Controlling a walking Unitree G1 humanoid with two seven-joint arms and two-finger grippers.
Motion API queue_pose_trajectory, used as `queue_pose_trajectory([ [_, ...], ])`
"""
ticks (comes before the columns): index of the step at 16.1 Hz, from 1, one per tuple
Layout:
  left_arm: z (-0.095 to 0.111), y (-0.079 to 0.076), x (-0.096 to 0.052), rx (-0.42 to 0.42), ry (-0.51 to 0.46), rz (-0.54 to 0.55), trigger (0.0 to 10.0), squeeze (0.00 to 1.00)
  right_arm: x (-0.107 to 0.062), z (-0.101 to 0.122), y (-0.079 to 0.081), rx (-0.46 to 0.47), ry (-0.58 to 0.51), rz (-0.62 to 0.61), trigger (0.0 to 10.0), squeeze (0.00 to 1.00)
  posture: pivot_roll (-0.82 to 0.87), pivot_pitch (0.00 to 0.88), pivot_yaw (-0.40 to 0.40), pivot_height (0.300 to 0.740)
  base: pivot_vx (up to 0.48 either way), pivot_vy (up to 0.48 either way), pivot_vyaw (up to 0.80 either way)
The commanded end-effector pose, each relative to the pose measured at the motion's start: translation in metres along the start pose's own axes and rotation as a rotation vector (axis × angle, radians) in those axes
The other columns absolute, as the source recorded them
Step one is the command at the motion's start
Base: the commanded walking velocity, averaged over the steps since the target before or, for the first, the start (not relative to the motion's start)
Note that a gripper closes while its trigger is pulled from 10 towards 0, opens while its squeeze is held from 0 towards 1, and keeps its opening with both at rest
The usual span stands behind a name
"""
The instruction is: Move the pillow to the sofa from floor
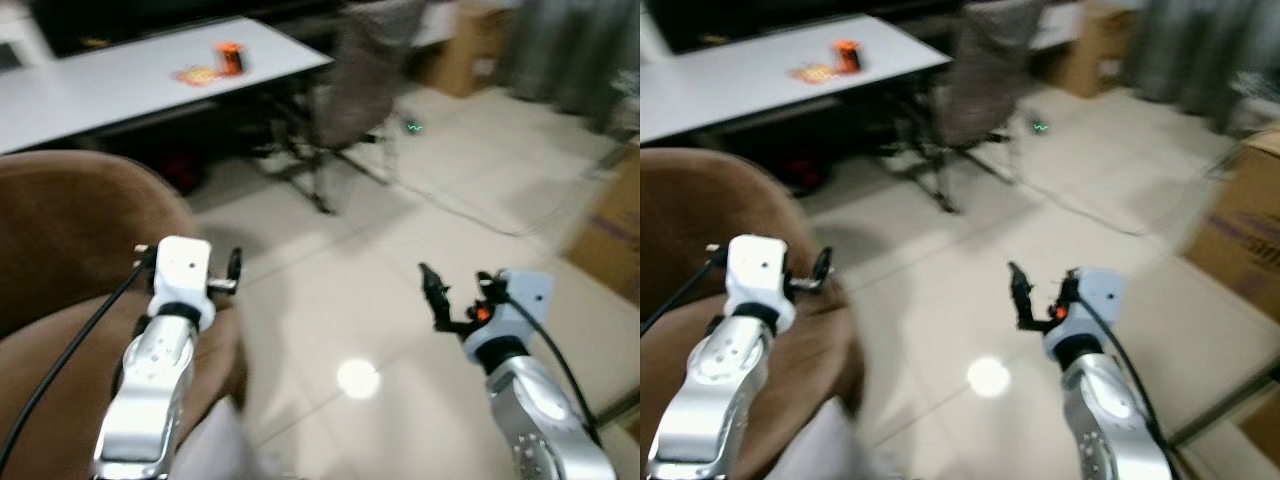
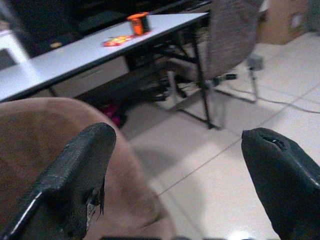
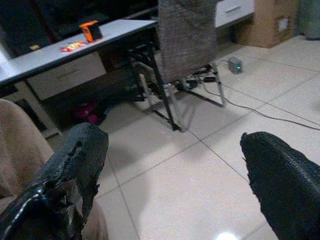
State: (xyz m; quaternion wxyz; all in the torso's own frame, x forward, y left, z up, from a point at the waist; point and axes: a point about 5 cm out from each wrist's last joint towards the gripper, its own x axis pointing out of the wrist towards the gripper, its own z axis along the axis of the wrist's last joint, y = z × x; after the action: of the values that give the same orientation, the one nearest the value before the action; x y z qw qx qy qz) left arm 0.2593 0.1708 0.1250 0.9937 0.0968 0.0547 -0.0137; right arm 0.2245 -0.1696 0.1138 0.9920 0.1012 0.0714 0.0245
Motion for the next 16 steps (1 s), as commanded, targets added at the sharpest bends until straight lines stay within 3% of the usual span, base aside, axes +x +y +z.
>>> queue_pose_trajectory([
  [1,0.001,0.0,0.003,-0.003,-0.005,-0.009,10.0,0.0,-0.001,0.003,-0.003,0.004,-0.021,-0.02,10.0,1.0,-0.16,0.0,0.126,0.74,0.0,0.0,0.8],
  [2,0.002,0.0,0.004,-0.02,-0.016,-0.015,10.0,0.0,0.0,0.005,-0.002,0.0,-0.035,-0.013,10.0,1.0,-0.16,0.0,0.127,0.74,0.0,0.0,0.8],
  [3,0.002,-0.001,0.003,-0.026,-0.023,-0.024,10.0,0.0,0.0,0.008,0.0,-0.07,-0.043,-0.004,10.0,1.0,-0.16,0.0,0.124,0.74,0.0,-0.281,0.66],
  [6,-0.002,-0.005,-0.003,-0.028,-0.015,-0.022,10.0,0.0,0.002,0.008,-0.008,-0.125,-0.012,-0.045,10.0,1.0,-0.14,0.0,0.093,0.74,0.0,-0.472,0.0],
  [7,-0.008,-0.005,-0.009,-0.026,0.0,-0.012,10.0,0.0,0.006,0.005,-0.012,-0.215,0.014,-0.063,10.0,1.0,-0.11,0.0,0.075,0.74,0.0,-0.472,0.0],
  [9,-0.016,-0.004,-0.019,0.002,0.019,-0.011,10.0,0.0,0.007,-0.004,-0.019,-0.296,0.033,-0.113,10.0,1.0,-0.06,0.0,0.034,0.74,0.0,-0.472,0.0],
  [10,-0.016,0.0,-0.027,0.013,0.027,0.002,10.0,0.0,0.007,-0.006,-0.018,-0.277,0.045,-0.108,10.0,0.0,-0.05,0.0,0.008,0.74,0.0,-0.45,0.0],
  [12,-0.01,0.005,-0.034,-0.036,0.027,0.029,10.0,0.0,0.012,0.006,-0.006,-0.189,0.004,-0.001,10.0,0.0,-0.03,0.0,-0.015,0.74,0.0,0.0,0.0],
  [13,-0.016,0.007,-0.035,-0.032,0.038,0.048,10.0,0.0,0.016,0.005,-0.002,-0.21,0.004,0.042,10.0,0.0,-0.05,0.0,-0.018,0.74,0.0,0.0,0.0],
  [15,-0.029,0.006,-0.031,-0.005,0.049,0.086,10.0,0.18,0.023,0.001,0.005,-0.246,0.004,0.085,10.0,0.0,-0.08,0.0,-0.023,0.74,0.0,0.0,0.73],
  [16,-0.027,0.005,-0.03,-0.007,0.045,0.094,10.0,0.15,0.021,0.003,0.006,-0.249,-0.004,0.079,10.0,0.0,-0.09,0.0,-0.022,0.74,0.0,0.0,0.8],
])
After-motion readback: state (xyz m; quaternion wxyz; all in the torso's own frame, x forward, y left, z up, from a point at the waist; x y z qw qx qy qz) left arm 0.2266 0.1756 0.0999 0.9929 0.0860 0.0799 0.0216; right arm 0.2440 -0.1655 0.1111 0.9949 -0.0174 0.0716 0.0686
